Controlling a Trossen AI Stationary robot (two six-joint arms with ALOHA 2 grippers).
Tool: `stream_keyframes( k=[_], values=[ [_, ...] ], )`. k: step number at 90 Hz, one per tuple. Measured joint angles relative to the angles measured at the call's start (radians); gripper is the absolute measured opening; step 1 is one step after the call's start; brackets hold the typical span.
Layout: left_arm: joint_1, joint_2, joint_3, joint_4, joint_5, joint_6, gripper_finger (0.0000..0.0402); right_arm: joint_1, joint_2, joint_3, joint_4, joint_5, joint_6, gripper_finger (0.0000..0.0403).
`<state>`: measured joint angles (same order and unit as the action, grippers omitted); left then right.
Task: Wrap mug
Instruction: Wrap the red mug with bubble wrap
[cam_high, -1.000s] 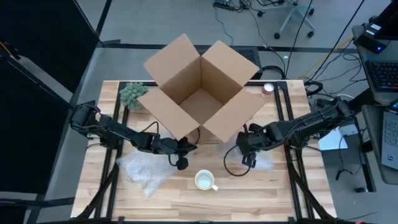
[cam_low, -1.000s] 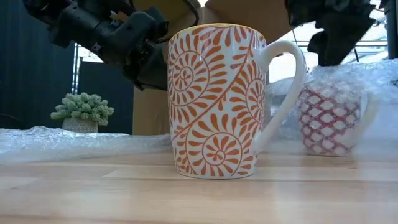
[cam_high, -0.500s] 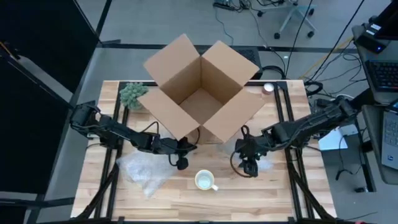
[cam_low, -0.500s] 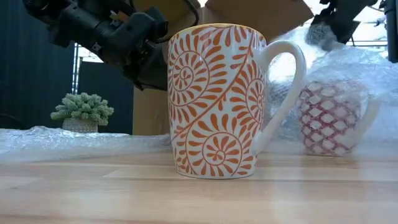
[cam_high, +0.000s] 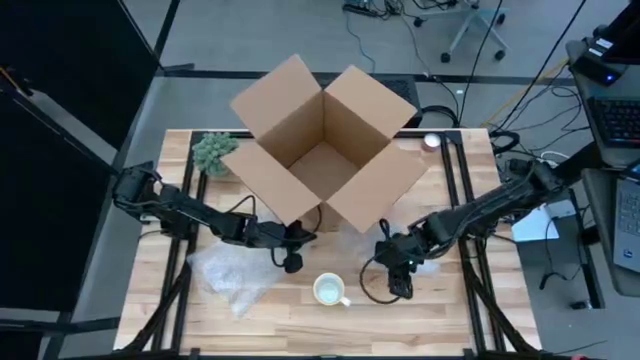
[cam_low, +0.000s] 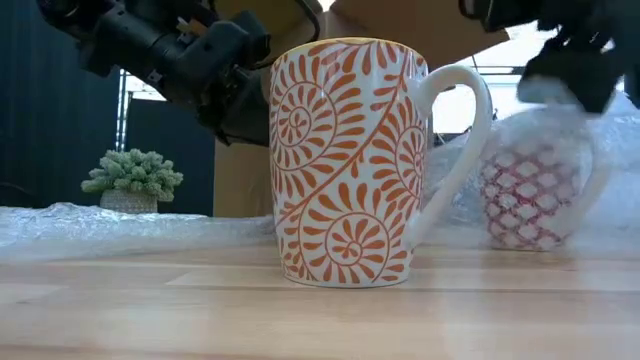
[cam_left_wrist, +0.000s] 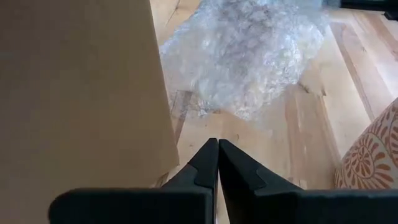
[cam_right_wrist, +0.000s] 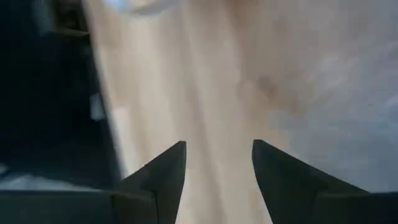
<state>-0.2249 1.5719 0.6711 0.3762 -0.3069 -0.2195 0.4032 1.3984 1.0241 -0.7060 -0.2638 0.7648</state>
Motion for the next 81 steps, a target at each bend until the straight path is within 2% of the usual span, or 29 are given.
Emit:
stream_keyframes(
  k=[14,27,34,43,47,55,63,81],
  values=[
    [0.000,0.000,0.000,0.003,0.000,0.000,0.0000,-0.001,-0.059,0.102,-0.119,0.010,-0.009,0.0169],
    [0.000,0.000,0.000,0.003,0.000,0.000,0.0000,0.013,-0.124,0.206,-0.264,0.138,-0.017,0.0169],
    [0.000,0.000,0.000,0.000,0.000,0.000,0.0000,0.027,-0.156,0.230,-0.301,0.245,-0.018,0.0169],
    [0.000,0.000,0.000,0.000,0.000,0.000,0.0000,0.048,-0.173,0.211,-0.343,0.487,-0.040,0.0169],
    [0.001,0.000,0.000,0.000,0.000,0.000,0.0000,0.055,-0.172,0.182,-0.344,0.547,-0.045,0.0169],
    [0.001,0.000,0.000,-0.001,0.000,0.000,0.0000,0.056,-0.164,0.081,-0.295,0.492,-0.054,0.0169],
    [0.001,0.000,0.000,-0.003,0.000,0.000,0.0000,0.059,-0.163,-0.034,-0.173,0.432,-0.052,0.0169],
    [0.008,0.000,0.000,-0.001,0.000,0.000,0.0000,0.047,-0.165,-0.245,0.072,0.481,-0.055,0.0169]
  ],
)
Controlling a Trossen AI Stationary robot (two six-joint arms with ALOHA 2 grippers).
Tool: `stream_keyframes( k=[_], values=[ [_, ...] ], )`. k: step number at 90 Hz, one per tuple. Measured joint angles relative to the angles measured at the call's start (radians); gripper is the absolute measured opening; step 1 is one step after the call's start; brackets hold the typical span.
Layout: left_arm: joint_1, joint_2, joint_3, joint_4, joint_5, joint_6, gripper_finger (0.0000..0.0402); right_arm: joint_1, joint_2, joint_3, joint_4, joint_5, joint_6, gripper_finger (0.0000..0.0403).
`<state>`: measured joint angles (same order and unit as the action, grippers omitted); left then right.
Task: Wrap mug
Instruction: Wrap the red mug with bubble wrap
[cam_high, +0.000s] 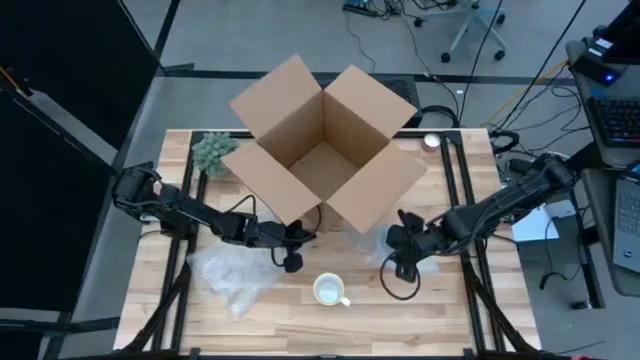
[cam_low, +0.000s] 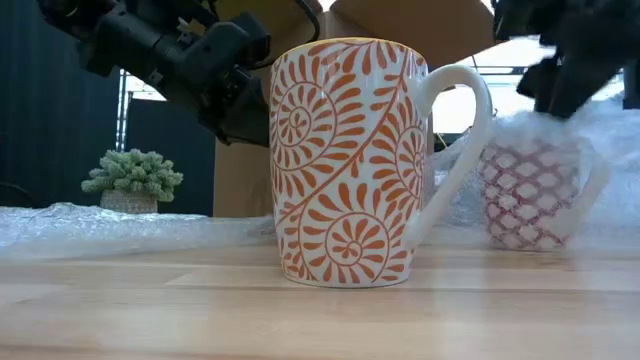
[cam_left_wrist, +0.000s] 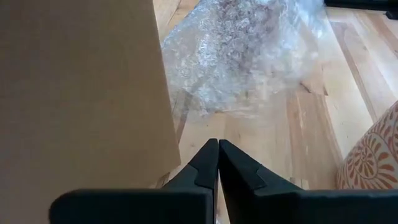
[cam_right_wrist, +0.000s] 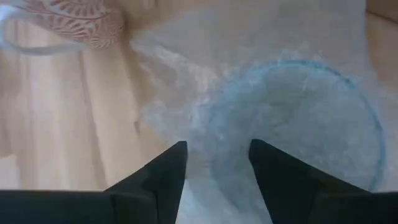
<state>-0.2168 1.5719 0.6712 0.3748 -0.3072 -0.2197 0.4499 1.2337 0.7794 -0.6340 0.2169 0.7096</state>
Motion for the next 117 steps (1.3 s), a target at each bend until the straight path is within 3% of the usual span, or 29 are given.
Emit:
stream_keyframes(
  k=[28,51,89,117],
  values=[
    [0.001,0.000,0.004,0.014,0.000,-0.002,0.0000,-0.019,-0.003,-0.078,0.074,-0.003,-0.051,0.0169],
    [-0.028,0.000,0.106,-0.002,0.000,0.056,0.0000,-0.017,0.001,-0.083,0.113,-0.009,-0.103,0.0169],
    [-0.065,0.001,0.187,-0.007,-0.017,0.069,0.0000,0.011,0.002,-0.084,0.106,-0.041,-0.497,0.0169],
    [-0.105,0.157,0.399,-0.208,-0.050,0.145,0.0000,0.010,0.003,-0.084,0.105,-0.032,-0.503,0.0169]
  ],
)
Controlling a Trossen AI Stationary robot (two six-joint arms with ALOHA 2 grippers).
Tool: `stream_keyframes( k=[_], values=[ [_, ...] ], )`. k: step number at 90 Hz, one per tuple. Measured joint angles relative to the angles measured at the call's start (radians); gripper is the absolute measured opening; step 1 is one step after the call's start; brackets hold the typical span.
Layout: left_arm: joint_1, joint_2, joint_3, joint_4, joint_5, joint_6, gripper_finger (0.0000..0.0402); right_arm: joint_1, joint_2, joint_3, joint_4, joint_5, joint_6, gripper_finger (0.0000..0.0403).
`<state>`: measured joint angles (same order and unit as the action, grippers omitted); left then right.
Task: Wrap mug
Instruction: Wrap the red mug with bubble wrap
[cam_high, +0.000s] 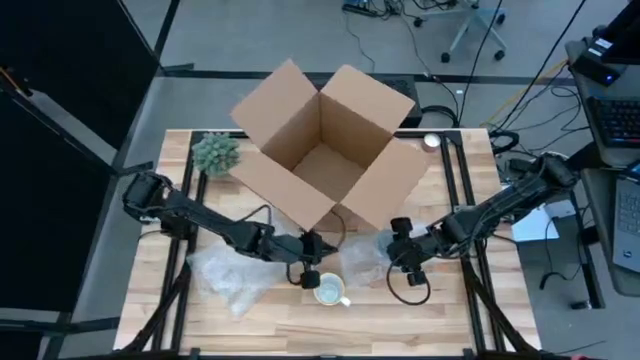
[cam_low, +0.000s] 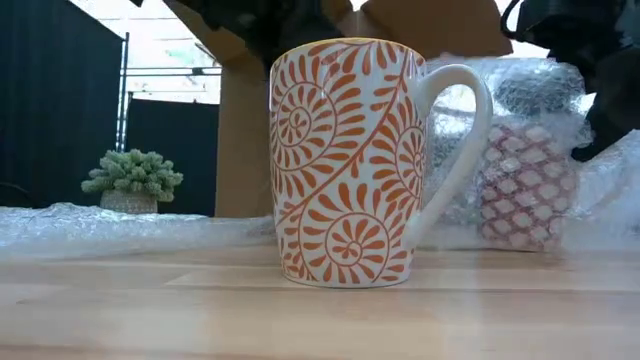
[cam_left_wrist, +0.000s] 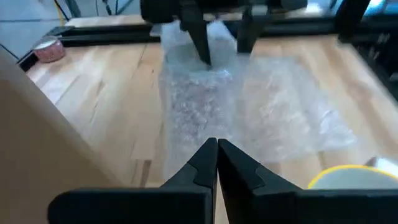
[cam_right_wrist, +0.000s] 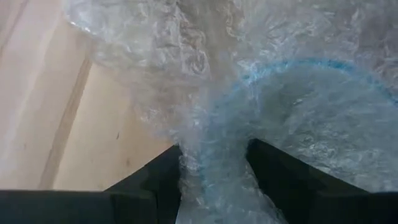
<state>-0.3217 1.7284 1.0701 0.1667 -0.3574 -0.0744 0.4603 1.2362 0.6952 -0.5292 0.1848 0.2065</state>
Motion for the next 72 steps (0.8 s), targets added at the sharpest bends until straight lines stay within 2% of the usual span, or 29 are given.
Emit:
stream_keyframes(
  k=[16,29,39,45,58,64,72],
  values=[
    [-0.023,0.103,0.110,-0.001,0.000,0.080,0.0000,0.000,0.000,0.000,0.000,0.000,0.016,0.0169],
    [-0.015,0.168,0.168,0.003,-0.003,0.089,0.0000,-0.001,0.000,0.000,-0.001,0.000,0.016,0.0169],
    [-0.002,0.204,0.195,-0.007,-0.044,0.112,0.0000,0.000,0.000,0.000,-0.001,0.000,0.016,0.0169],
    [0.008,0.207,0.199,-0.018,-0.113,0.135,0.0000,-0.001,0.000,0.000,-0.001,0.000,0.016,0.0169],
    [0.031,0.207,0.200,-0.039,-0.331,0.136,0.0000,-0.001,0.000,0.000,-0.001,0.000,0.016,0.0169],
    [0.049,0.207,0.200,-0.068,-0.374,0.133,0.0000,0.000,0.000,0.000,-0.001,0.000,0.016,0.0169],
    [0.075,0.207,0.200,-0.124,-0.381,0.085,0.0000,-0.001,0.000,0.000,0.000,0.000,0.016,0.0169]
  ],
)
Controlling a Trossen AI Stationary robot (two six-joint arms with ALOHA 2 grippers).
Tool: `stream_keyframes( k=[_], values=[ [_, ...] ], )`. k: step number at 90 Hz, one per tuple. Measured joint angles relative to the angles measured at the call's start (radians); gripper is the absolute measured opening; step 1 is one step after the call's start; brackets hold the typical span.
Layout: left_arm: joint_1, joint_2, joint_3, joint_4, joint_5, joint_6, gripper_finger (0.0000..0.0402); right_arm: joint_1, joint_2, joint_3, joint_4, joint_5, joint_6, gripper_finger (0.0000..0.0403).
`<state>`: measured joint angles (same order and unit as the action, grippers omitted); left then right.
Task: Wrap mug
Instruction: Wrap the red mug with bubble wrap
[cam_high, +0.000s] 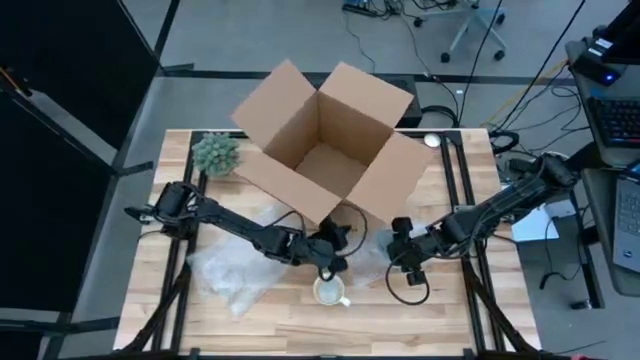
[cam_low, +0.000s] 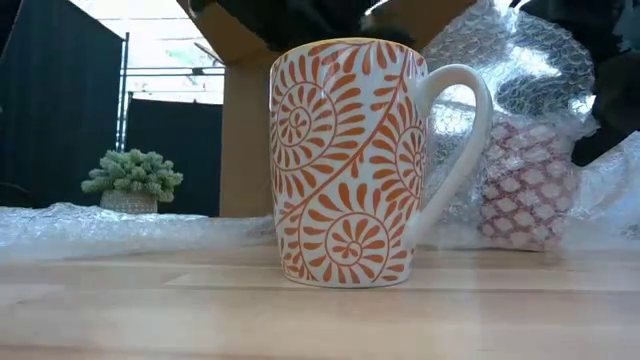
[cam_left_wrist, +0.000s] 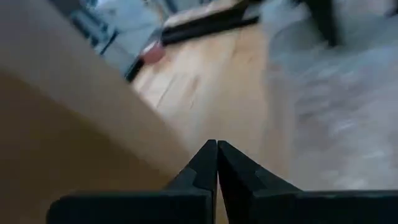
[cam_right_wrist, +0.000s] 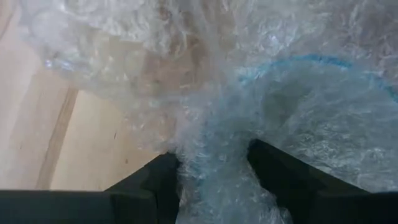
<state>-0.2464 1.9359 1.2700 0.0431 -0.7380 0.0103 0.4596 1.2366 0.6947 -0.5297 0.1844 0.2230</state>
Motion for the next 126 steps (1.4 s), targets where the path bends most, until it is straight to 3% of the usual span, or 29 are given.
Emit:
stream_keyframes(
  k=[15,34,49,70,104,126],
  values=[
    [0.036,0.000,0.000,-0.003,0.018,-0.103,0.0000,0.000,0.000,0.000,0.000,0.000,-0.006,0.0169],
    [-0.010,-0.017,0.000,0.220,0.294,-0.019,0.0000,0.000,0.000,0.000,0.002,0.000,0.001,0.0169],
    [-0.031,-0.012,0.000,0.342,0.371,0.033,0.0000,0.000,0.000,0.000,0.002,0.000,0.024,0.0169],
    [-0.032,0.066,0.026,0.361,0.421,0.024,0.0000,0.000,0.000,0.000,0.009,-0.001,0.026,0.0169],
    [-0.035,0.230,0.246,0.362,0.422,0.083,0.0000,0.000,0.000,0.000,0.000,-0.005,0.027,0.0169],
    [-0.006,0.257,0.255,0.354,0.422,0.082,0.0000,0.001,-0.002,0.002,-0.036,-0.007,-0.025,0.0169]
  ],
)
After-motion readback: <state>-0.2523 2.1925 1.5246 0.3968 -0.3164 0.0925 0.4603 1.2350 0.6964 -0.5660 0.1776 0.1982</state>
